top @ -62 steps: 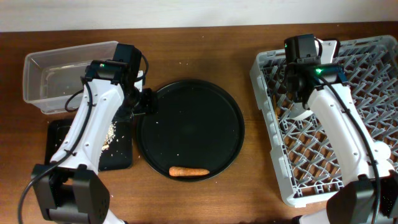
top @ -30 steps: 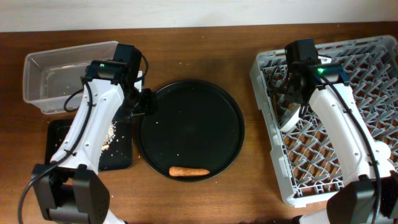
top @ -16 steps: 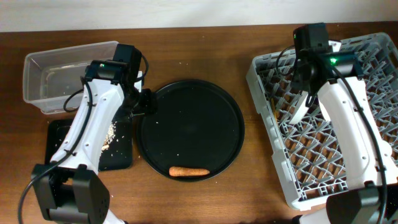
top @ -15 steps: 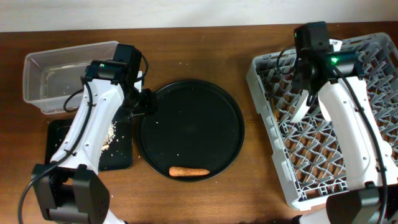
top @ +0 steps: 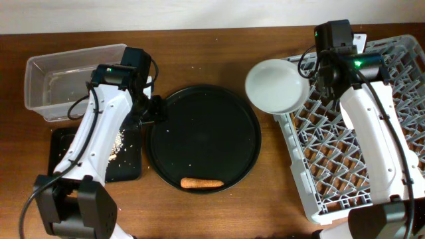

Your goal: Sort waste into correct bins and load items into the dishwasher rack

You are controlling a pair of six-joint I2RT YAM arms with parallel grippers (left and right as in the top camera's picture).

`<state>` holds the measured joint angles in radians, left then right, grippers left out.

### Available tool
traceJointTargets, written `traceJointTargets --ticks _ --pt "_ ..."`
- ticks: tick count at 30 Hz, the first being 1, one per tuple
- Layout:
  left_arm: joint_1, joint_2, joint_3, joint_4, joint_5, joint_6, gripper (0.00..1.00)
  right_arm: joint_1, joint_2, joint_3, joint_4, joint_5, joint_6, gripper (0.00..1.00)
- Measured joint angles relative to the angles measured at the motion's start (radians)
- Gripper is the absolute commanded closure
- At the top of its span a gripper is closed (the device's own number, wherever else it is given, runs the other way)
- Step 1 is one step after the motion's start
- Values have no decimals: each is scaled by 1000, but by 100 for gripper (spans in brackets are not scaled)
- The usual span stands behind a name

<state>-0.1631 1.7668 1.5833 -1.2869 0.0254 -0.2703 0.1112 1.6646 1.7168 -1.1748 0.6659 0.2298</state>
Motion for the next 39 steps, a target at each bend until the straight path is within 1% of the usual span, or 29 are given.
traceJointTargets --ticks 4,5,7,8,9,11,12,13,14,17,19,20,23,28,33,36,39 --pt "0 0 0 0 0 0 21 0 0 0 -1 19 -27 86" --pt "0 0 0 0 0 0 21 0 0 0 -1 18 -28 82" --pt "0 0 0 0 0 0 21 0 0 0 -1 0 -31 80" --pt "0 0 0 0 0 0 21 0 0 0 -1 -18 -32 77" --pt "0 0 0 0 0 0 21 0 0 1 0 -45 -32 70" --pt "0 0 0 0 0 0 21 0 0 2 2 -115 -33 65" --pt "0 0 0 0 0 0 21 0 0 2 4 -143 -34 65" --pt "0 0 0 0 0 0 21 0 0 2 10 -216 -36 65" --pt "0 0 0 0 0 0 21 0 0 2 11 -261 -36 66" --pt "0 0 0 0 0 0 21 1 1 2 12 -416 -40 96" --pt "0 0 0 0 0 0 20 1 10 3 23 -520 -61 96" --pt "0 0 0 0 0 0 17 1 23 4 31 -579 -93 96" --pt "0 0 0 0 0 0 17 1 115 6 89 -777 -243 96" --pt "0 0 0 0 0 0 17 1 256 6 185 -873 -323 96" --pt "0 0 0 0 0 0 17 1 363 6 232 -892 -360 96" --pt "0 0 0 -5 0 0 17 12 394 6 296 -769 -360 96" --pt "0 0 0 -7 0 0 16 3 394 6 330 -664 -318 96"
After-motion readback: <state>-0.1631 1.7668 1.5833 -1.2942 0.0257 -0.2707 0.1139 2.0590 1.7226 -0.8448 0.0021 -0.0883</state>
